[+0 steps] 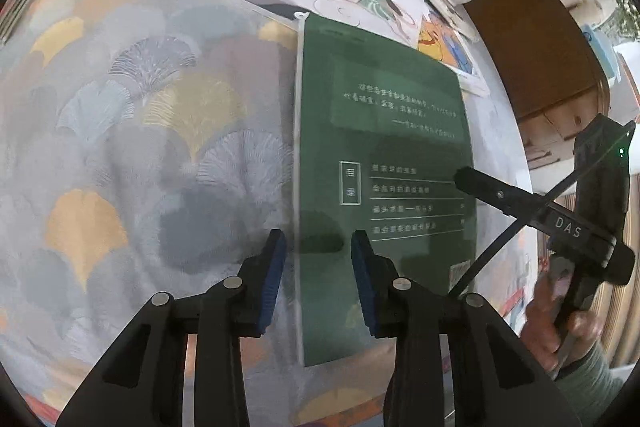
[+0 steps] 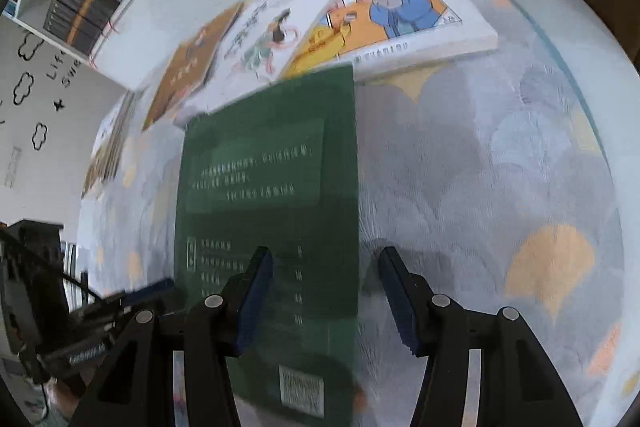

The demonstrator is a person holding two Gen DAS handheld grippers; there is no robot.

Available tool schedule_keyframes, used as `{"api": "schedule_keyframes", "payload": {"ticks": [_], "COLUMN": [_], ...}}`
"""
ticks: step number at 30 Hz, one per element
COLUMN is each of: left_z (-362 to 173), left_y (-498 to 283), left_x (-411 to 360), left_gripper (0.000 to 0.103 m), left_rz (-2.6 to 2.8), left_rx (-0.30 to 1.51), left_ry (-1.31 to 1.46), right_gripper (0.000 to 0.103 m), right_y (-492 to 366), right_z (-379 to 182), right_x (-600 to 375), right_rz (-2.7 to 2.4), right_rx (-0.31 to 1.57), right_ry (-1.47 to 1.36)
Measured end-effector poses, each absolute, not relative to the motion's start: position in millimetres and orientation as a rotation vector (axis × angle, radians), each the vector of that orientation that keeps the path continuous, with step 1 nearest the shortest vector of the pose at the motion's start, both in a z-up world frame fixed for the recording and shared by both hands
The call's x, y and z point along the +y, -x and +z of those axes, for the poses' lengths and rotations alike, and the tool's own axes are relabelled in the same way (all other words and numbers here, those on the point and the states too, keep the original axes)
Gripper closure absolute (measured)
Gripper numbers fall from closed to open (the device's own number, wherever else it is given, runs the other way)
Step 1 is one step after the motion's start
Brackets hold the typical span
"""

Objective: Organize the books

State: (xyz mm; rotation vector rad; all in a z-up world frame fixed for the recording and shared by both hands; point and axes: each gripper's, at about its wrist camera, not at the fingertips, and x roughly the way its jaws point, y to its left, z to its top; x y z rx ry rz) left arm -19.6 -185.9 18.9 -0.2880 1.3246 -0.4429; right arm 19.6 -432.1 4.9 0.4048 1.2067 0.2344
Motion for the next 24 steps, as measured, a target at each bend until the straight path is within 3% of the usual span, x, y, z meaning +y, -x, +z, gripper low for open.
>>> {"api": "schedule_keyframes", "payload": {"ticks": [12, 24], "left_z": [18, 82], "left_y": [34, 81], "left_x": [-178, -5], "left_gripper": [0.073, 0.073], "left_rz": [-0.400, -0.044], "left_rx": [1.303, 1.081], "left_ry": [0.377, 0.548], "right_gripper": [0.048, 0.048], "right_y": [-11, -19], "right_z": [59, 132], "right_x": [-437, -297], "right_rz": [0.509, 0.828], "right_rx": [1.120, 1.060], "right_ry": [-0.682, -0.515]}}
